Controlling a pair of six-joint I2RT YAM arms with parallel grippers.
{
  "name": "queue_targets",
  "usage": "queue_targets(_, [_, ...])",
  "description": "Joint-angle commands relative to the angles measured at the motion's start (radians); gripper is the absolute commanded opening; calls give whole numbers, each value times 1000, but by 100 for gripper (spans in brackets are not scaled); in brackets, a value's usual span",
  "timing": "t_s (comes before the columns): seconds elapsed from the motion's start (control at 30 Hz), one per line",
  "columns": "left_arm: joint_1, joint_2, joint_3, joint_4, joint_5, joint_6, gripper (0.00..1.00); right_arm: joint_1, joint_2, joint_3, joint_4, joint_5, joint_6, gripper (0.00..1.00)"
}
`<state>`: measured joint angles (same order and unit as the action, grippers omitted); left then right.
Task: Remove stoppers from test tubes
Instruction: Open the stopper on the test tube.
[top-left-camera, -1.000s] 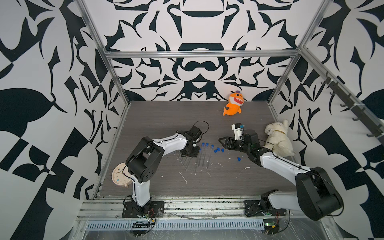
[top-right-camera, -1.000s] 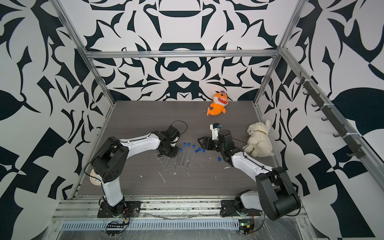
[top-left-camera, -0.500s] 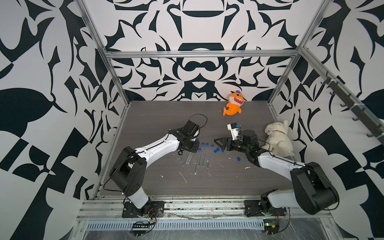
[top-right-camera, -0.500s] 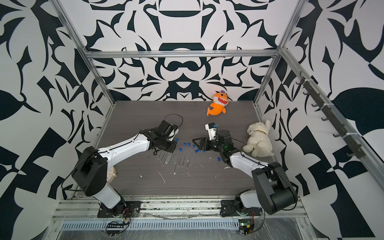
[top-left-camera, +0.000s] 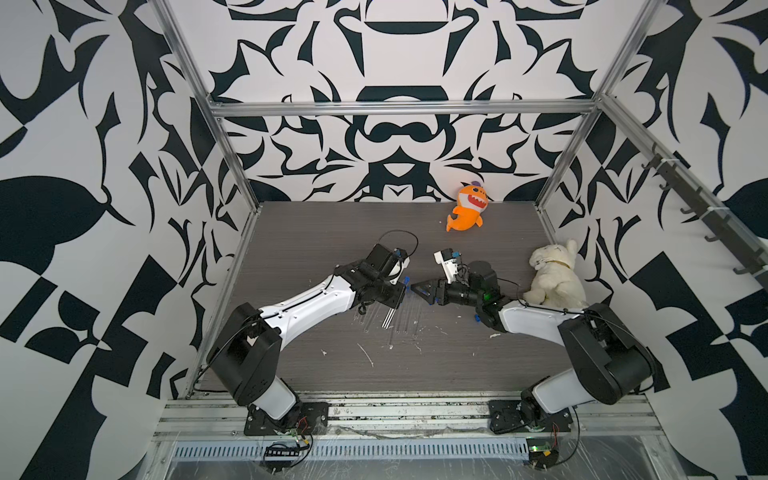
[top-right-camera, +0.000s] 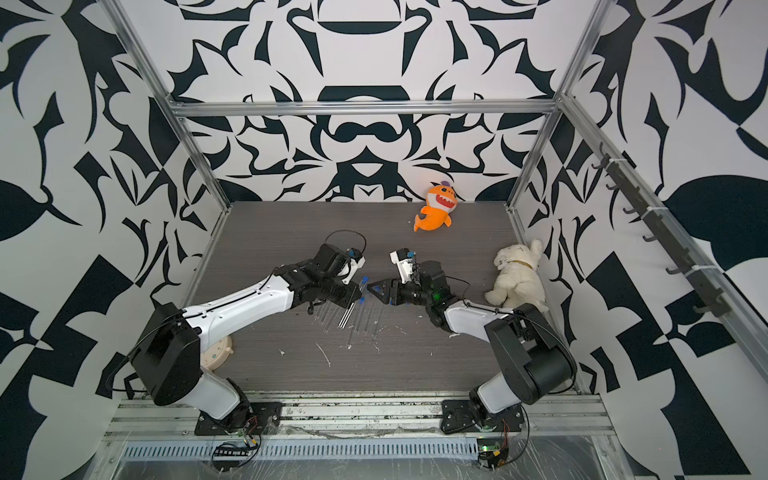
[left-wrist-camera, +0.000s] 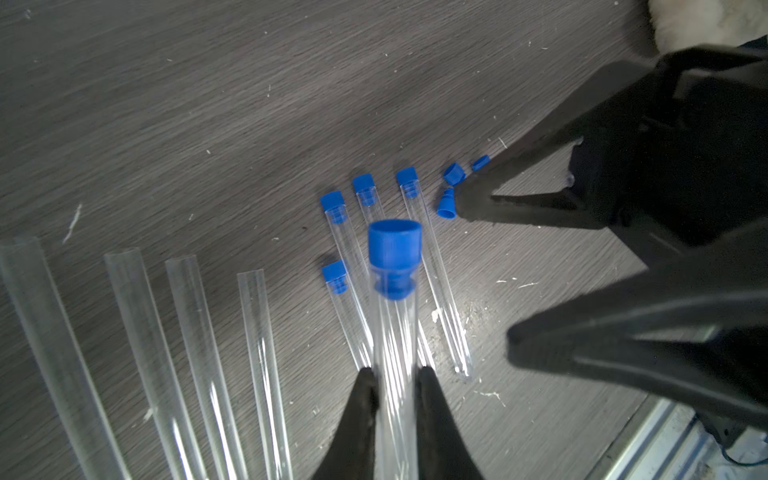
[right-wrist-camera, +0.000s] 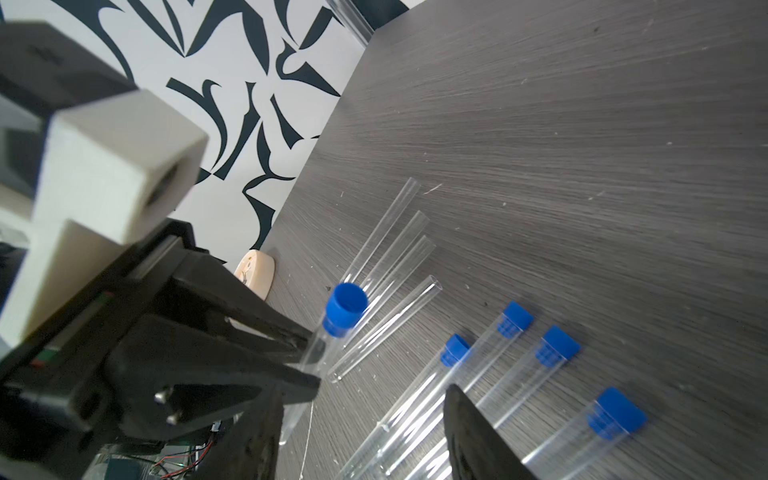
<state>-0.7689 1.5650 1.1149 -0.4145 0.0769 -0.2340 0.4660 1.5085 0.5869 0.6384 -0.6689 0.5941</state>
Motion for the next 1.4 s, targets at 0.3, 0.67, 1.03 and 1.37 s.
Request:
queue_targets(0.3, [-22, -20, -9, 20, 30, 25, 0, 25, 35, 74, 107, 8, 52, 55])
queue_targets(0.67, [-26, -31, -13, 21, 31, 34, 0, 25, 50, 91, 117, 14, 66, 36])
queue_targets(1.03, [-29, -31, -12, 26, 30, 35, 0, 26, 50, 91, 119, 13, 70, 33])
queue_targets(1.37, [-32, -37, -18, 26, 21, 36, 0, 26, 56, 94, 122, 12, 73, 19])
